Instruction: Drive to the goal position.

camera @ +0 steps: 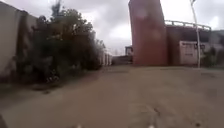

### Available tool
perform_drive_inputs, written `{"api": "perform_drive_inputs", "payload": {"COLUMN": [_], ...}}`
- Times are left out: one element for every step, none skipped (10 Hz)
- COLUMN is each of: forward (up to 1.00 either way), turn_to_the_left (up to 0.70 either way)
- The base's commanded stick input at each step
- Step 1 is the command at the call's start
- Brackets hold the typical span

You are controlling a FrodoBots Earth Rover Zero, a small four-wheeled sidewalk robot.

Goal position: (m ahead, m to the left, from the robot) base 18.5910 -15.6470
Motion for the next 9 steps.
{"api": "perform_drive_inputs", "payload": {"forward": [1.0, 1.0, 1.0, 1.0, 1.0, 1.0, 1.0, 1.0, 1.0], "turn_to_the_left": [0.07, 0.07, 0.07, -0.02, -0.25, -0.33, -0.33, -0.33, -0.29]}}
